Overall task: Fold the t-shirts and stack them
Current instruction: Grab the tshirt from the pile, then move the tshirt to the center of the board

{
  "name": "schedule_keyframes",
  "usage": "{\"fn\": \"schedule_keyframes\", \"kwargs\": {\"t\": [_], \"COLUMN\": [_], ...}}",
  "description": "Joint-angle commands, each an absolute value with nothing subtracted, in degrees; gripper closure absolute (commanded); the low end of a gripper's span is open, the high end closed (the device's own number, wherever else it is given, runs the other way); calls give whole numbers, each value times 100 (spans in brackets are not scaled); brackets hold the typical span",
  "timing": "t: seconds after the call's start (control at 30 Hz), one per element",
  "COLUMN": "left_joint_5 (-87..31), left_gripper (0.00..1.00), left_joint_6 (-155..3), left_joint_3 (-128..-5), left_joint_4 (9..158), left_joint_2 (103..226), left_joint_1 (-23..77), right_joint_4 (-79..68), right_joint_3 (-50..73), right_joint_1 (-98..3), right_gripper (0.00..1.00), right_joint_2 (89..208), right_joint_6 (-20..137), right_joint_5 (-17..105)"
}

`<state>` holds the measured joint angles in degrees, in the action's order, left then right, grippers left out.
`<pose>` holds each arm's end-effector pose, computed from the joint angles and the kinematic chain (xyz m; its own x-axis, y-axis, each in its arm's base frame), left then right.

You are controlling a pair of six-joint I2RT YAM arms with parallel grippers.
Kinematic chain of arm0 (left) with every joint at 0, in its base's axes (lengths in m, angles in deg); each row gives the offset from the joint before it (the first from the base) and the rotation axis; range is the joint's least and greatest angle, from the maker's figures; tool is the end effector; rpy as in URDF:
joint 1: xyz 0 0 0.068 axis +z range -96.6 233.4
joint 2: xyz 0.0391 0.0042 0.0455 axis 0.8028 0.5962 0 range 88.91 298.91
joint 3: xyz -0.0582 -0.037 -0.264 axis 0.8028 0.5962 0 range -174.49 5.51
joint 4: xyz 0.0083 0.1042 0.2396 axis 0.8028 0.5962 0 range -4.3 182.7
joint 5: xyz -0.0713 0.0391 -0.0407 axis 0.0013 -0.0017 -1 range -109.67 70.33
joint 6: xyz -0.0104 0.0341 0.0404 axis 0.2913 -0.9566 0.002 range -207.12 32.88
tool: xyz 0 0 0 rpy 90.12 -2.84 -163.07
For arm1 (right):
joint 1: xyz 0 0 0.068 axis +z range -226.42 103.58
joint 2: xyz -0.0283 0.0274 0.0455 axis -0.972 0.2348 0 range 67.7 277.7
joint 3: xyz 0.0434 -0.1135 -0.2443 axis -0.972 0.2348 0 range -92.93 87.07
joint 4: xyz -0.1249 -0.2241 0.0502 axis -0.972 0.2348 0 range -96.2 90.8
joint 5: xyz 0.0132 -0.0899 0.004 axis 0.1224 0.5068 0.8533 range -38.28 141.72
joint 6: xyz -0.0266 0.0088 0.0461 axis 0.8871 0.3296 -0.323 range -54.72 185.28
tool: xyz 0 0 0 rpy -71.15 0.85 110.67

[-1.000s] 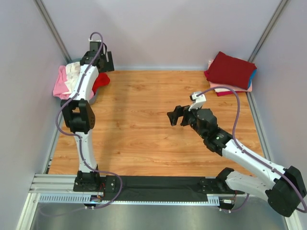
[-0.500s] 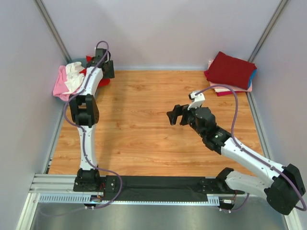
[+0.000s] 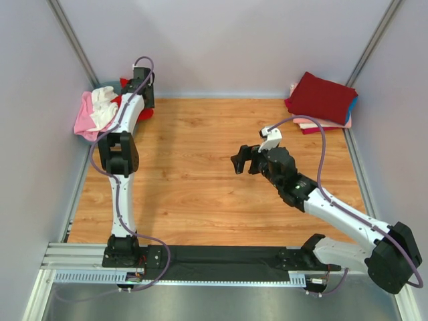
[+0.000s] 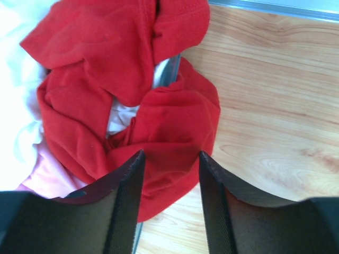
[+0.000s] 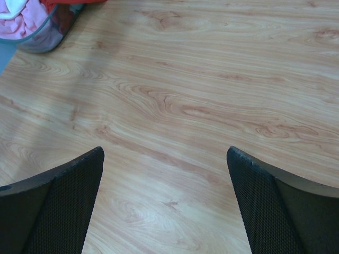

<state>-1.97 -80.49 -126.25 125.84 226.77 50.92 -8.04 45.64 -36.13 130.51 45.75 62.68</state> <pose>0.5403 -0.0126 0.2465 -0.6972 -0.0799 -0.7124 -0.2509 0.9581 0.1381 0.1966 0.1577 0.2784 -0.4069 0.0852 -0.9095 -0.3842 0.8873 0.2550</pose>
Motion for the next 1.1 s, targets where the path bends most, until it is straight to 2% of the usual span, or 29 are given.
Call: {"fn": "schedule_keyframes", "kwargs": {"t": [0.0, 0.07, 0.13, 0.23, 0.27, 0.3, 0.33, 0.57, 0.7, 0.77, 0.93, 1.07], "left_joint_5": [72, 72, 72, 81, 107, 99, 107, 555, 477, 311, 20, -321], "left_gripper": [44, 38, 38, 64, 83, 94, 100, 100, 100, 100, 100, 100], "left_joint_6": [-8299, -8317, -8282, -8255, -8220, -8203, -8176, -8360, -8510, -8676, -9108, -8048], "left_joint_3": [-12879, -12879, -12879, -12913, -12931, -12957, -12975, -13098, -14036, -14030, -13478, -12144], "left_joint_4": [12403, 12402, 12402, 12402, 12420, 12429, 12437, 12140, 12262, 12079, 12260, 12894], "left_joint_2": [22786, 22839, 22883, 22892, 22874, 22848, 22761, 21496, 20845, 20301, 19237, 18517], "left_joint_1": [5129, 5129, 5129, 5129, 5129, 5129, 5120, 4708, 4391, 4094, 3215, 2660], "right_joint_4": [-822, -813, -813, -804, -804, -804, -804, -813, -795, -752, -637, -374], "right_joint_3": [4312, 4304, 4295, 4286, 4286, 4277, 4277, 4260, 4225, 4216, 4216, 4303], "right_joint_1": [-3617, -3626, -3617, -3626, -3626, -3617, -3617, -3626, -3626, -3617, -3617, -3626], "right_gripper": [0, 0, 0, 0, 0, 0, 0, 0, 0, 0, 0, 0], "right_joint_2": [13081, 13107, 13133, 13168, 13169, 13177, 13177, 13274, 13336, 13327, 13143, 12932], "right_joint_6": [4524, 4524, 4533, 4524, 4515, 4515, 4515, 4506, 4506, 4532, 4577, 4515], "right_joint_5": [6358, 6367, 6376, 6384, 6384, 6376, 6376, 6402, 6411, 6463, 6937, 7824]}}
